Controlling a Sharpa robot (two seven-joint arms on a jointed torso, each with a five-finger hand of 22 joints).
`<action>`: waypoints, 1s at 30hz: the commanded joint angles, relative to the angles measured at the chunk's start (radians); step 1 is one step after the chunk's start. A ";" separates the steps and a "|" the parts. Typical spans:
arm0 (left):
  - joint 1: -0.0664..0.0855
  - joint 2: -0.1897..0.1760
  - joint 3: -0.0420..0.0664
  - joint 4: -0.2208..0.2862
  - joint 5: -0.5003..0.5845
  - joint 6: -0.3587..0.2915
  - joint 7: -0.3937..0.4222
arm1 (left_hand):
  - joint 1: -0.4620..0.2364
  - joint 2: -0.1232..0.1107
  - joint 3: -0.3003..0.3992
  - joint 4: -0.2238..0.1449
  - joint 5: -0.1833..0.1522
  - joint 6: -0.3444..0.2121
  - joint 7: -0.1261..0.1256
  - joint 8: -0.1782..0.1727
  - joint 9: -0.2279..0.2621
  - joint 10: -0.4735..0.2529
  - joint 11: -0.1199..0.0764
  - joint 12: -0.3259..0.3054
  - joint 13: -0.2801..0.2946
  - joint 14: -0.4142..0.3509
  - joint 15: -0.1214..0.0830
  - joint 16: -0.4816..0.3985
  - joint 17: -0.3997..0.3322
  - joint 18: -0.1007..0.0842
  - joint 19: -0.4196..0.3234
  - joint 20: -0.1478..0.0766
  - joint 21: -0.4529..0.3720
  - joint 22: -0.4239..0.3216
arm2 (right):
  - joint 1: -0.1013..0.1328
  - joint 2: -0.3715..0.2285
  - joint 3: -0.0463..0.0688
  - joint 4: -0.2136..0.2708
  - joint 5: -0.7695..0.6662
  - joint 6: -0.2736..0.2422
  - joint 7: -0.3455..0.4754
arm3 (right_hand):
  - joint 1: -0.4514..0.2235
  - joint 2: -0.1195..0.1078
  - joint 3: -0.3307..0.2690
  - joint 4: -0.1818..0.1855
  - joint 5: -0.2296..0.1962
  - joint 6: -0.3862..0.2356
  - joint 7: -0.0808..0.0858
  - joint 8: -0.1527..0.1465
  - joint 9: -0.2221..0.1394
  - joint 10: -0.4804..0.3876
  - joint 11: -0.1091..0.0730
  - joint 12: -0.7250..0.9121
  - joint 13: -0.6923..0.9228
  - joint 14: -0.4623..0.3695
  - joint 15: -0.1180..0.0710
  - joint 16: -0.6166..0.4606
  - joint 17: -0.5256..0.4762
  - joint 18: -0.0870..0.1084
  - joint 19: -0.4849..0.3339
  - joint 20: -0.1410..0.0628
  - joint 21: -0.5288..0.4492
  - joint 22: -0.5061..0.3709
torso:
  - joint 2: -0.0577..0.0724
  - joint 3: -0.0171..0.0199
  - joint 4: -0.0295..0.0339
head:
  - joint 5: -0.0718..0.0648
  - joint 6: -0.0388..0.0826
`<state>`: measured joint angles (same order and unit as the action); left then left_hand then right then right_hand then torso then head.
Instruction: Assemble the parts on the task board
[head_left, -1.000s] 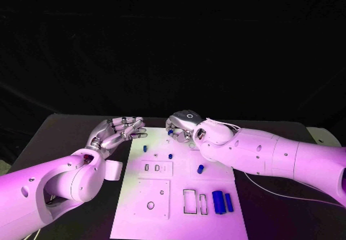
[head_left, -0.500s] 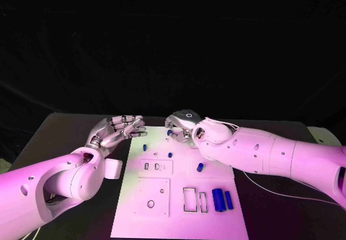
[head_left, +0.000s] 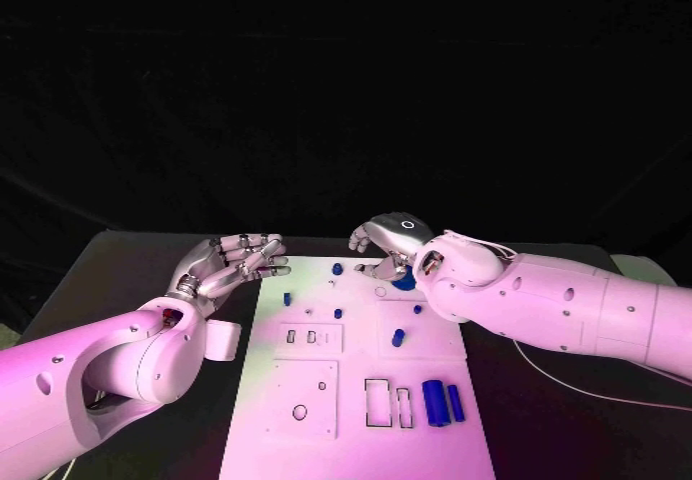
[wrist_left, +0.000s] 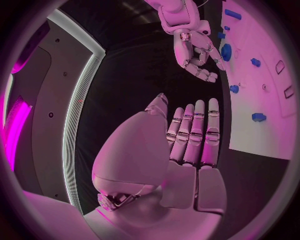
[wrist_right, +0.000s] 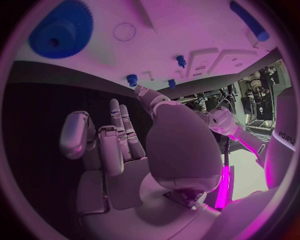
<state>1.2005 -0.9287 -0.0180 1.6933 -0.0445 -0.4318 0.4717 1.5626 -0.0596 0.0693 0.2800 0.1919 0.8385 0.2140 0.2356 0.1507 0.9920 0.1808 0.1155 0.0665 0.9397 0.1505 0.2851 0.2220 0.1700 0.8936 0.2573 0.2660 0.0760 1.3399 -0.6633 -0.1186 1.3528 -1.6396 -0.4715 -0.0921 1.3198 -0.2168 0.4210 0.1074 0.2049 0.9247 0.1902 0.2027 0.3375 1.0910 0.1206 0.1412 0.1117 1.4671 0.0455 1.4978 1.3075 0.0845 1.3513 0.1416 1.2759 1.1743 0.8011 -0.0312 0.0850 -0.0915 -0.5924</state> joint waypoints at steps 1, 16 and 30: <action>0.002 -0.001 0.001 0.002 0.003 0.015 0.005 | 0.007 -0.004 0.006 0.000 -0.006 -0.001 0.027 -0.005 -0.002 -0.001 0.009 -0.006 -0.001 -0.008 -0.002 -0.006 0.001 0.014 0.007 0.000 -0.003 -0.001 | 0.006 -0.065 0.003 0.056 0.088 -0.016 -0.014 | 0.006 -0.009 0.041 0.010 0.009 0.019 -0.011 -0.001 0.002 0.065 -0.016 0.012 0.006 0.073 -0.018 0.013 0.116 -0.003 0.023 -0.009 0.028 0.039 | -0.003 0.0047 -0.0109 | -0.005 0.003; 0.001 0.000 0.001 -0.009 0.004 0.021 0.003 | 0.008 -0.004 0.006 -0.001 -0.006 0.000 0.027 -0.005 -0.002 0.000 0.008 -0.006 -0.001 -0.008 -0.002 -0.006 0.001 0.014 0.008 0.000 -0.003 -0.001 | 0.012 -0.235 0.006 0.134 0.254 0.162 -0.066 | 0.006 -0.027 -0.126 0.103 0.005 -0.030 -0.050 0.039 0.048 0.254 -0.080 0.753 0.782 0.091 -0.070 0.051 0.198 -0.025 0.077 -0.057 0.098 0.146 | -0.008 0.0121 -0.0209 | -0.007 0.005; 0.001 0.003 0.001 -0.010 0.004 0.023 0.000 | 0.008 -0.003 0.008 0.000 -0.006 0.001 0.026 -0.005 -0.002 0.002 0.008 -0.007 0.000 -0.008 -0.002 -0.007 0.002 0.014 0.008 0.000 -0.003 -0.002 | 0.003 -0.170 -0.001 0.049 0.271 0.194 -0.072 | 0.053 0.001 -0.216 0.178 0.004 -0.069 -0.039 0.073 0.065 0.380 -0.054 1.276 1.312 0.099 -0.050 0.066 0.239 -0.041 0.119 -0.042 0.153 0.226 | -0.006 0.0103 -0.0140 | -0.007 -0.004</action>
<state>1.2008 -0.9276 -0.0180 1.6811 -0.0433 -0.4283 0.4681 1.5626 -0.0596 0.0693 0.2800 0.1919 0.8385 0.2141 0.2356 0.1509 0.9920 0.1807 0.1156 0.0665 0.9397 0.1505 0.2813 0.2231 0.1700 0.8936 0.2573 0.2660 0.0752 1.3444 -0.8374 -0.1194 1.4064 -1.3772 -0.3130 -0.1529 1.3625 -0.2174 0.2122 0.2853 0.2090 0.8608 0.1501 0.2707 0.4005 1.4615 0.0662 1.4129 1.3083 1.4666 -0.0106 1.5599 1.3079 0.0612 1.4613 0.0985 1.4262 1.3081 0.7940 -0.0204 0.0685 -0.0981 -0.5955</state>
